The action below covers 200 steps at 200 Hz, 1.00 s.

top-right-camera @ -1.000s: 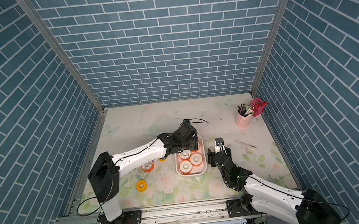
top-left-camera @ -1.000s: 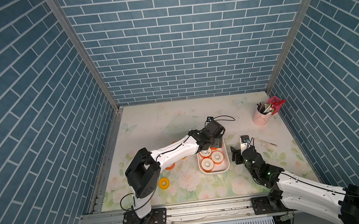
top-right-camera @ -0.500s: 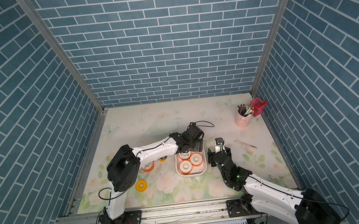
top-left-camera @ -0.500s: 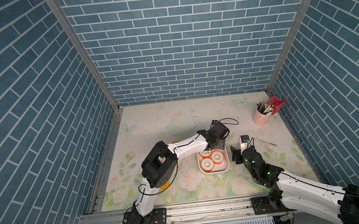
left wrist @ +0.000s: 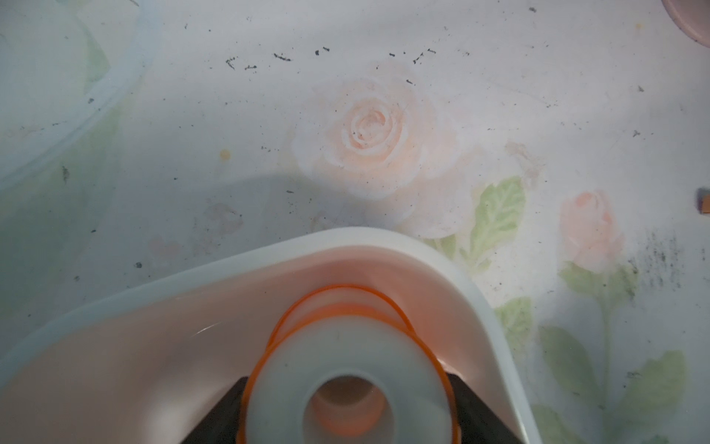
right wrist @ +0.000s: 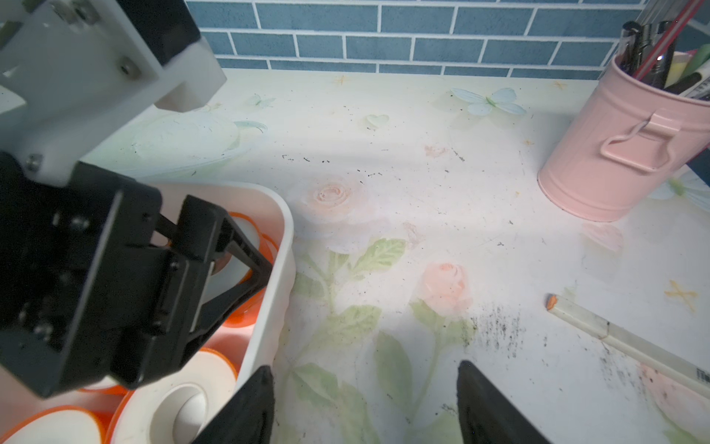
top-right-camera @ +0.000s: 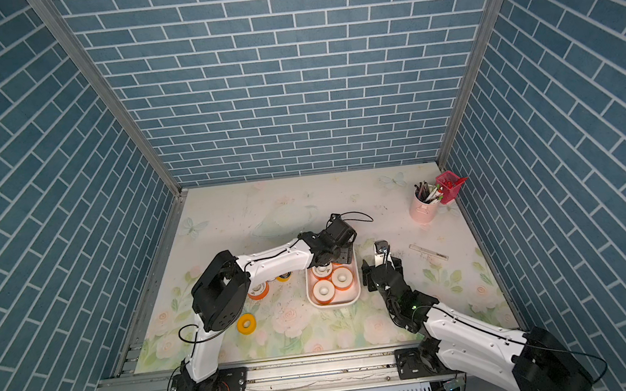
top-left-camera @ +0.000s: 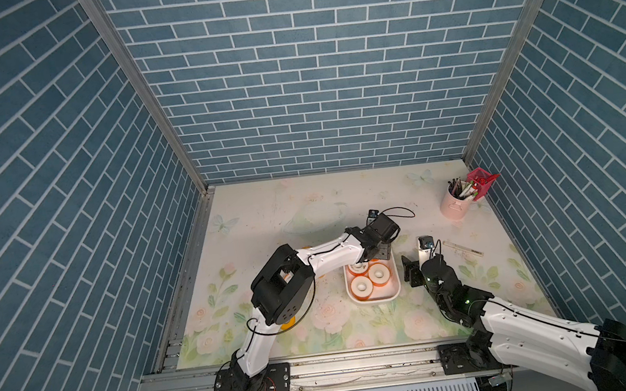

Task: Put the sealing tape into the storage box
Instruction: Place the sealing tape in the storage box.

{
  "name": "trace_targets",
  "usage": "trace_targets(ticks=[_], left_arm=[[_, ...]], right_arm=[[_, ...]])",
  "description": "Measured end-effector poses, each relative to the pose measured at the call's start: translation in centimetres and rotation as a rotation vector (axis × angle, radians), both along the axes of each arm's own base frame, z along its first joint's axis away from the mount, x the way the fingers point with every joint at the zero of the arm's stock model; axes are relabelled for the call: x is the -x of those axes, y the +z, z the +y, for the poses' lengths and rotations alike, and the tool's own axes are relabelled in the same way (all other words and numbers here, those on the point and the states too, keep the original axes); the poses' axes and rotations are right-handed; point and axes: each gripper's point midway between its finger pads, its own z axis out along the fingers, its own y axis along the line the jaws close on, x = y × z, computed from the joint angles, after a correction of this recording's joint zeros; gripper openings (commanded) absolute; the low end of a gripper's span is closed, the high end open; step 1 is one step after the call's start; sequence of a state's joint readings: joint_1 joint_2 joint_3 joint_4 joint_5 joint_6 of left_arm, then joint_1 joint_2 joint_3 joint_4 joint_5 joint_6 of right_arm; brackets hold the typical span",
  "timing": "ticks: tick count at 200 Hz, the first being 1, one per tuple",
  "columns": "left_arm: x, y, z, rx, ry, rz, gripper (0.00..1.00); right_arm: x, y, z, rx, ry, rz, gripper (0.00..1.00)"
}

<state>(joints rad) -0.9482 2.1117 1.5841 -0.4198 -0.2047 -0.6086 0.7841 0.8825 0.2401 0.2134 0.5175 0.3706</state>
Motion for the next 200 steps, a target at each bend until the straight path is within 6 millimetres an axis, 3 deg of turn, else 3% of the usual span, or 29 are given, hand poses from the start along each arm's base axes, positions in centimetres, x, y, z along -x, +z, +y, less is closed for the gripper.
trace_targets(ticks=[34,56,92,141,167,200], left_arm=[[-0.2,-0.2,-0.3,0.001,0.000,0.000,0.71],[-0.3,-0.1,-0.4,0.004,0.001,-0.003,0.81],[-0.4,0.0,-0.3,-0.001,-0.001,-0.008,0.88],[-0.5,0.3,0.1,-0.015,0.002,-0.015,0.90],[-0.5,2.6,0.6,0.001,0.005,-0.047,0.93],[-0.4,8.4,2.9,0.064,0.036,-0.127,0.94]], right_arm=[[0.0,0.0,0.0,-0.001,0.001,0.001,0.75],[0.0,0.0,0.0,-0.001,0.001,0.002,0.75],[0.0,-0.1,0.1,-0.001,0.003,0.003,0.75],[0.0,-0.1,0.1,-0.001,0.003,0.003,0.75],[0.0,-0.1,0.1,-0.002,0.003,0.002,0.76],[-0.1,-0.1,0.1,0.001,0.006,0.007,0.78]])
